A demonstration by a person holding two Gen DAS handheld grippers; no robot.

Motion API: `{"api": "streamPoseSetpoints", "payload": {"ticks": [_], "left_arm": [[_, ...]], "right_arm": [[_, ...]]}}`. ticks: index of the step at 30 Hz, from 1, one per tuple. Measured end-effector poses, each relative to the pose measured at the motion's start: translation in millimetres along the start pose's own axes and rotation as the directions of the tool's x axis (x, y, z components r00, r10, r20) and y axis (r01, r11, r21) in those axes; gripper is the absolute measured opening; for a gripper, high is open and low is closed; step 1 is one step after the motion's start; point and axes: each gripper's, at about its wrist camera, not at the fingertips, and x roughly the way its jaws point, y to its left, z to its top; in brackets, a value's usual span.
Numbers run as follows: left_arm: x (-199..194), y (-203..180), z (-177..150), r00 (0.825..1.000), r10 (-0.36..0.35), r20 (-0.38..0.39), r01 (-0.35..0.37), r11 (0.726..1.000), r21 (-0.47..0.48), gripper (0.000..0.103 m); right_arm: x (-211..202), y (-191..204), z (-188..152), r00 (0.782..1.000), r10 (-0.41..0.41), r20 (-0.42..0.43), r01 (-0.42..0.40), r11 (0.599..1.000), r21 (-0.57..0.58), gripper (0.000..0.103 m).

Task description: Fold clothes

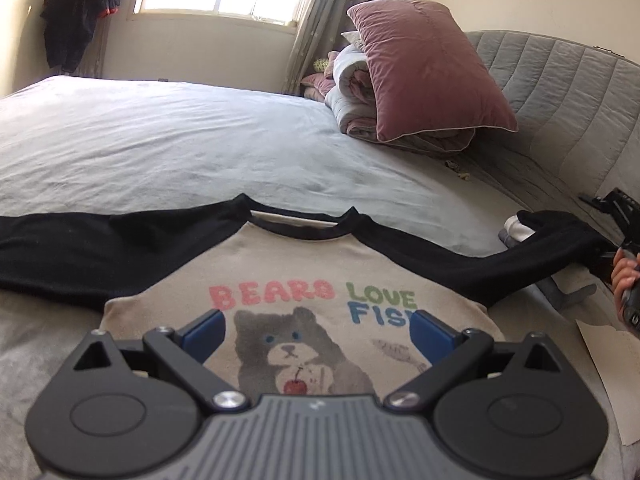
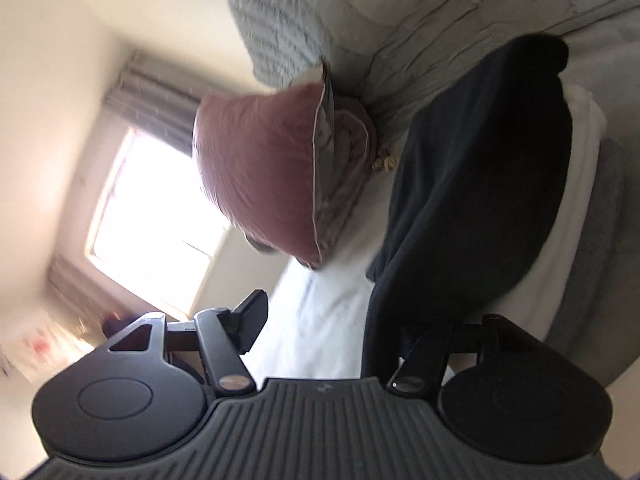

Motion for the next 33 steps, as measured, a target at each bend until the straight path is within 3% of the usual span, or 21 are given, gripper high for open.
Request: {"api": "streamPoseSetpoints", "payload": {"ticks": [1,2,5,9,14,19,27,33], "left_arm": [[0.0,-0.3,-0.2,1.0,0.005,0.002,-0.005,1.0,0.002,0.099],[-0.5,0.0,-0.4,1.0,0.009,0.004,-0.009,1.0,0.004,0.099],[-2.0,2.1,0.2,1.0,0.016,0.007,-0.015,1.0,-0.005,0.099],[-2.4,6.3,1.5,1.0,0.017,0.007,-0.017,0.999,-0.031,0.099],[1.1,13.6,2.5,0.999,0.028,-0.022,-0.029,0.998,-0.061,0.099],[0.9,18.5,3.8,0.999,0.037,-0.037,-0.039,0.996,-0.077,0.099],[-2.8,26.4,8.0,0.999,0.034,-0.039,-0.038,0.995,-0.094,0.099],[-3.5,36.2,10.9,0.999,0.009,-0.038,-0.014,0.989,-0.15,0.099]], "right_arm": [[-0.4,-1.2,1.3,1.0,0.001,0.006,-0.001,1.0,0.017,0.054],[0.0,-2.6,2.1,1.0,0.001,0.01,-0.001,0.999,0.033,0.039],[-2.5,-1.7,1.1,1.0,-0.007,0.023,0.006,0.999,0.05,0.017],[-9.3,7.5,-3.6,0.999,-0.016,0.041,0.015,0.999,0.034,0.015],[-13.8,32.4,-12.2,0.998,0.04,0.048,-0.038,0.999,-0.036,0.014],[-8.0,62.4,-24.9,0.997,0.067,0.05,-0.058,0.985,-0.165,0.014],[-7.0,113.1,-66.1,0.988,0.144,-0.05,-0.152,0.91,-0.386,0.014],[1.0,137.8,-113.5,0.977,0.137,-0.166,-0.204,0.831,-0.517,0.014]]}}
